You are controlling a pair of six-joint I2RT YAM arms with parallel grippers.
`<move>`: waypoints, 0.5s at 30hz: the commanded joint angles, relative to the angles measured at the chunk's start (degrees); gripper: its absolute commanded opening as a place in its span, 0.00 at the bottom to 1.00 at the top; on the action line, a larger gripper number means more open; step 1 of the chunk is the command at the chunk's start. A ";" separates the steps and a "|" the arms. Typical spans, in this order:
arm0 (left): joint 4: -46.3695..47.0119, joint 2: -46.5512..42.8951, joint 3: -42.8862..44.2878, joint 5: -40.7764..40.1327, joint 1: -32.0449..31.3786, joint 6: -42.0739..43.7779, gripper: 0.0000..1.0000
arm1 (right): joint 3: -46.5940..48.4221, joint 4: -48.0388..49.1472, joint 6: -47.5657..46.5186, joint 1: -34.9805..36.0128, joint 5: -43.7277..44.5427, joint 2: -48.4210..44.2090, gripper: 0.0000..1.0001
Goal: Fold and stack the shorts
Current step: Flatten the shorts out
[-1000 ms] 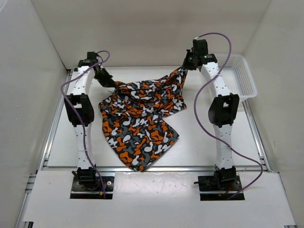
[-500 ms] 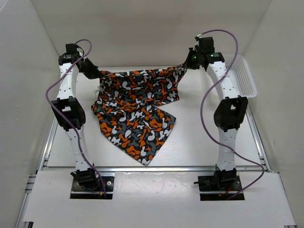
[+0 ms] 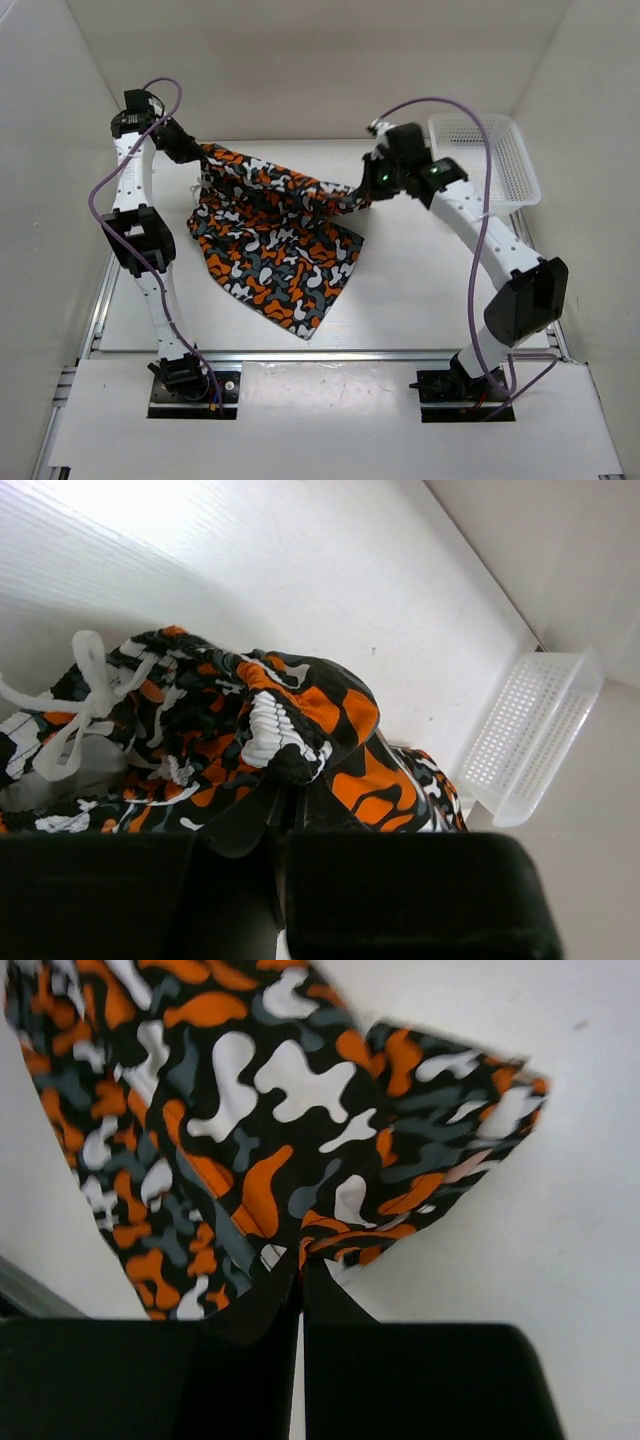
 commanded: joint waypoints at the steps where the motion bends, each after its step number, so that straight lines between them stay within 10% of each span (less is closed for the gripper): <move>1: 0.74 -5.11 -2.92 -0.75 1.84 2.28 0.10 | -5.43 0.07 -2.71 9.52 5.17 -4.47 0.00; 15: -5.41 -26.19 -28.05 -11.90 6.15 9.39 0.10 | -18.72 0.06 5.72 33.98 15.81 -4.84 0.00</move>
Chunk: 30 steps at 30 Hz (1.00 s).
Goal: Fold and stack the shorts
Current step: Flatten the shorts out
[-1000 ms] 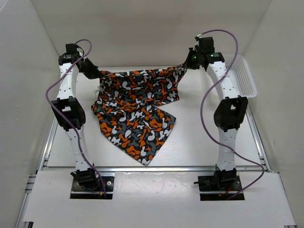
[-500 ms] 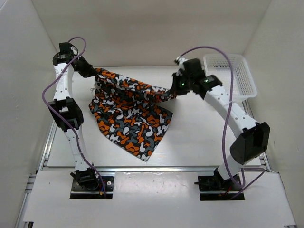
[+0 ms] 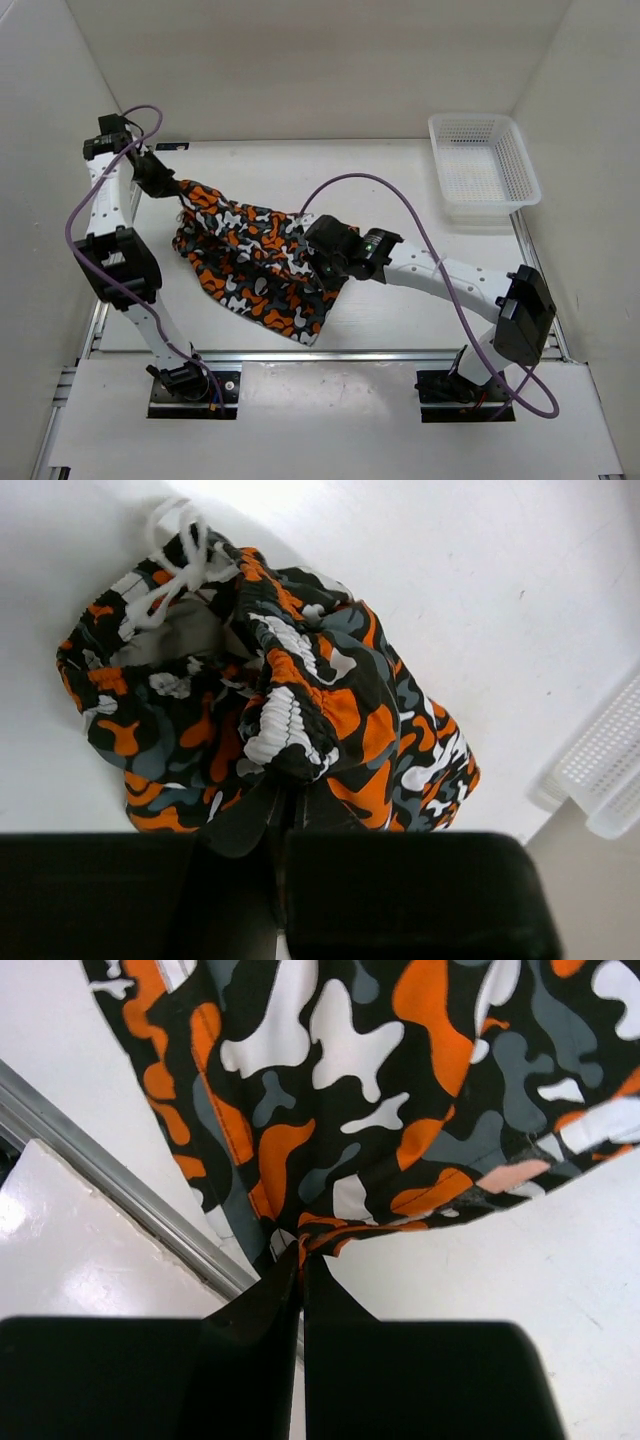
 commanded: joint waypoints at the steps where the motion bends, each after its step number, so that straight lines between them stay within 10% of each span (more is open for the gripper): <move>1: -0.62 -8.86 -5.06 -6.22 1.00 2.56 0.10 | -0.21 0.89 2.76 2.14 4.55 -0.48 0.00; 14: 1.57 -14.50 -19.33 -5.02 4.79 5.10 0.10 | -3.46 0.89 5.83 8.48 10.62 -1.97 0.00; 30: -3.42 5.71 13.52 -3.07 -12.27 3.26 0.10 | 19.81 3.44 -9.28 -30.80 4.84 6.18 0.00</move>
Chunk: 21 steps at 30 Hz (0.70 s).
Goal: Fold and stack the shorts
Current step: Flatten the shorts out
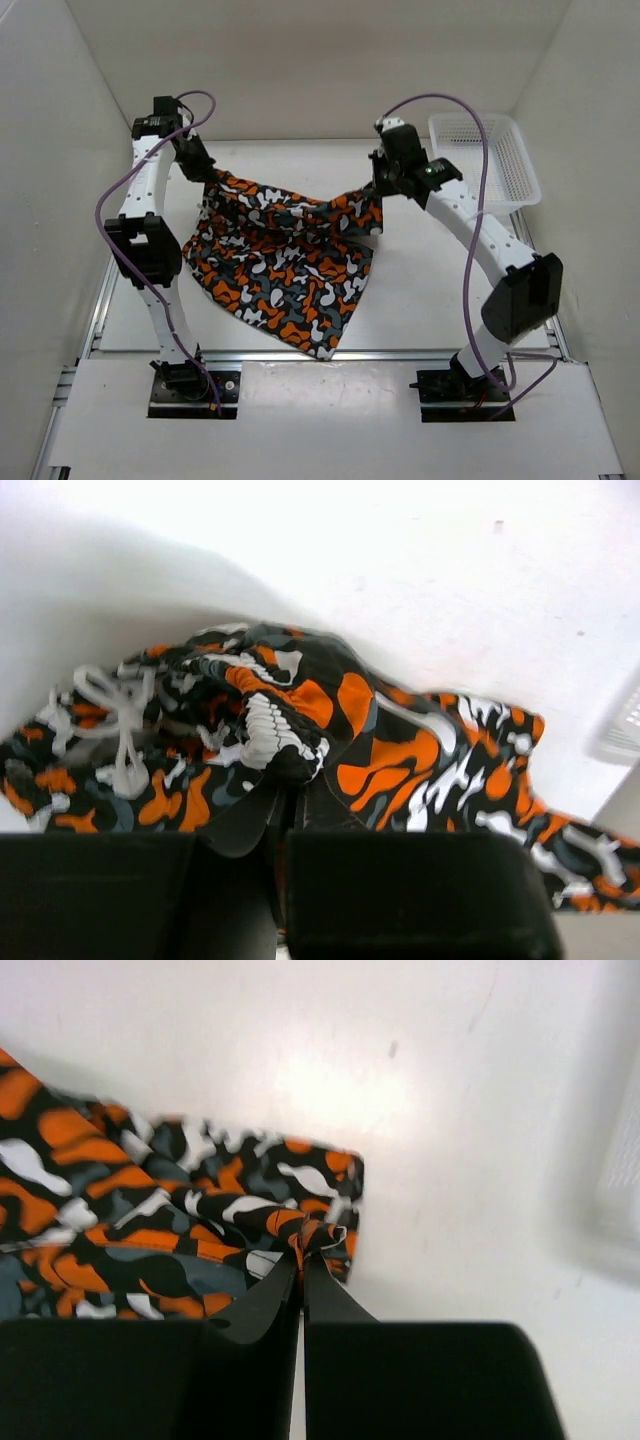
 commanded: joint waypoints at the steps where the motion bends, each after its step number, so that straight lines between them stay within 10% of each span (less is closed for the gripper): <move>1: -2.01 4.49 10.81 2.30 -1.41 -1.28 0.10 | 9.66 1.72 -3.86 -4.07 -5.33 6.77 0.00; 3: -2.02 6.70 13.39 4.06 -1.41 -1.29 0.11 | 15.81 0.93 -3.86 -6.01 -6.83 10.82 0.00; 7: -1.49 11.54 16.04 5.65 -1.41 -1.29 0.86 | 21.89 0.39 -5.09 -6.54 -7.46 16.19 0.00; 10: 0.25 13.13 15.70 6.35 -1.41 -1.81 1.00 | 25.58 -0.92 -5.09 -7.60 -8.67 19.36 0.00; 11: 1.40 13.13 13.95 6.35 -1.41 -2.42 0.95 | 26.11 -0.93 -5.09 -8.12 -8.69 19.37 0.00; 15: 4.13 13.66 13.84 2.59 -1.41 -3.04 0.15 | 27.96 -0.93 -5.09 -8.74 -9.30 21.47 0.00; 21: 3.25 12.18 7.82 -4.01 -0.36 -1.73 0.10 | 31.47 -2.77 -5.09 -10.68 -10.53 24.37 0.00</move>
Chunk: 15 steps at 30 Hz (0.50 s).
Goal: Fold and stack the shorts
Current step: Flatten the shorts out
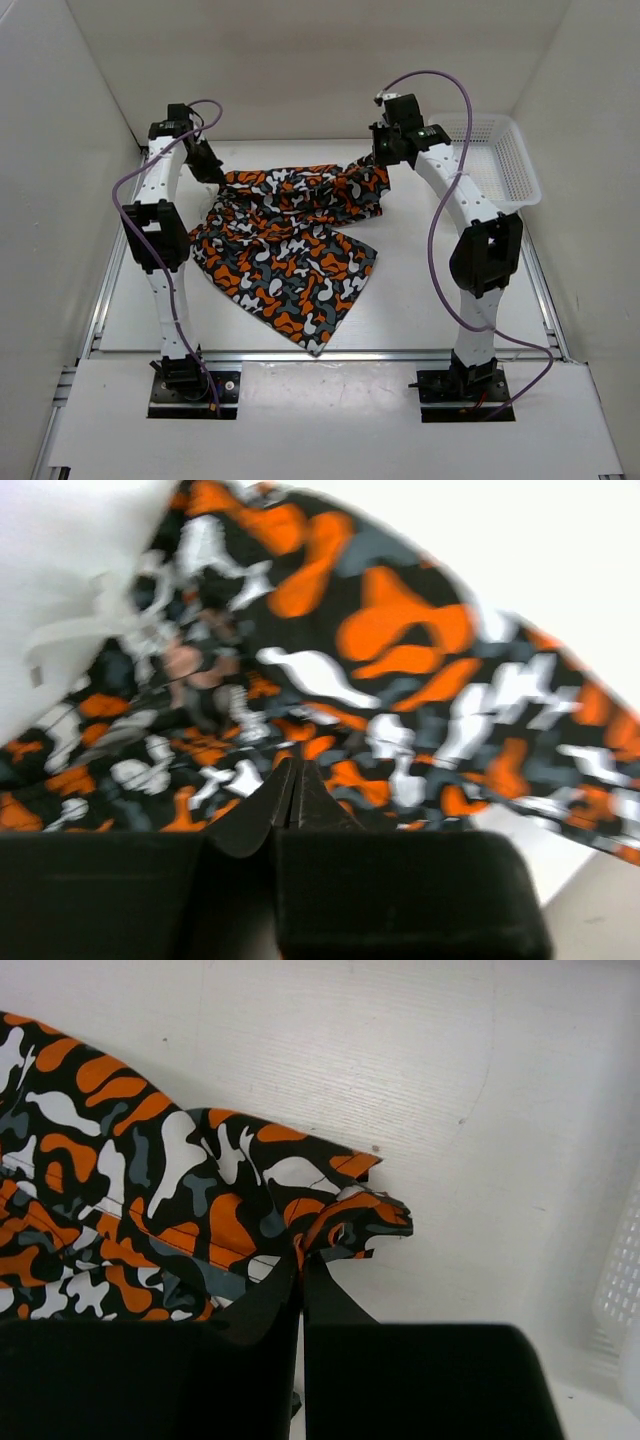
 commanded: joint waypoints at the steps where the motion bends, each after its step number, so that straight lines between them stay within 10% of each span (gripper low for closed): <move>1: 1.09 -3.18 -6.24 -3.74 1.74 1.68 0.14 | 4.79 -0.89 -0.96 -0.93 -1.35 1.51 0.00; 6: 2.59 -0.29 -10.75 1.01 1.92 5.55 0.38 | 10.32 -3.69 -0.96 -2.25 -2.06 6.17 0.00; 10: 2.06 3.05 -10.22 1.01 1.30 7.05 0.78 | 12.44 -3.71 -0.96 -3.48 -2.67 7.24 0.00; 15: 2.67 3.06 -10.22 0.49 0.78 7.05 0.76 | 12.44 -4.23 -0.96 -3.48 -2.67 7.24 0.00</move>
